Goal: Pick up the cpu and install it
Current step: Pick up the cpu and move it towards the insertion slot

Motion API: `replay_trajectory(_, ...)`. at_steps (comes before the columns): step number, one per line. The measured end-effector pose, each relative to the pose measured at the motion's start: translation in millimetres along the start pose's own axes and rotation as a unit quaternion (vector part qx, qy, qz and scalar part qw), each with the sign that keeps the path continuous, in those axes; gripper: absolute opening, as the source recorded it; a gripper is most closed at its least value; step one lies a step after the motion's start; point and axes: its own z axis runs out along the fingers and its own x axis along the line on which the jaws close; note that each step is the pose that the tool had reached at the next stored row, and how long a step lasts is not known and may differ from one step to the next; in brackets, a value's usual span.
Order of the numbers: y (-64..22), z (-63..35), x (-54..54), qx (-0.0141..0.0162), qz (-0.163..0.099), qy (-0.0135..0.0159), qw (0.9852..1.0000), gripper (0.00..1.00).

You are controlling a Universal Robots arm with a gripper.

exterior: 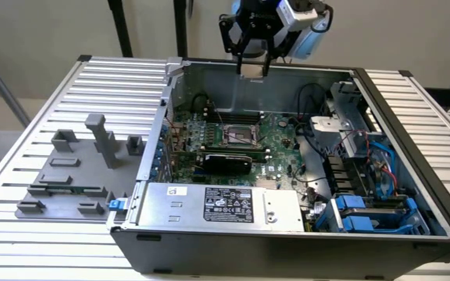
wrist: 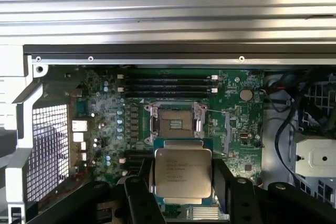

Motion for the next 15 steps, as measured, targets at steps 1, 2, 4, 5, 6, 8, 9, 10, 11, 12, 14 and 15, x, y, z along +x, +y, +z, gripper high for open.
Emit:
replay_trajectory(1,0.1,1.8,-0.1,0.0000,0.000,0.0000,1.0000,0.55)
replay_trajectory(2,0.1,3.6,-0.2,0.0000,0.000,0.0000,1.0000,0.55)
replay_trajectory(4,0.3,7.3,-0.4,0.0000,0.000,0.0000,1.0000,0.55)
replay_trajectory(5,0.5,9.1,-0.5,0.0000,0.000,0.0000,1.0000,0.55)
replay_trajectory(6,0.9,10.8,-0.5,0.0001,0.000,0.0000,1.0000,0.55)
replay_trajectory(8,2.0,14.5,-0.5,0.0000,0.000,0.0000,1.0000,0.55)
replay_trajectory(9,2.6,16.4,-0.5,0.0000,0.000,0.0000,1.0000,0.55)
replay_trajectory(10,3.3,18.2,-0.5,0.0000,0.000,0.0000,1.0000,0.55)
replay_trajectory(11,3.8,19.5,-0.7,0.0000,0.000,0.0000,1.0000,0.55)
replay_trajectory(12,3.8,19.7,-1.0,-0.0001,0.000,0.0000,1.0000,0.55)
replay_trajectory(14,3.8,19.6,-1.0,-0.0001,0.000,0.0001,1.0000,0.55)
replay_trajectory(15,3.9,19.6,-1.1,0.0000,0.000,0.0001,1.0000,0.55)
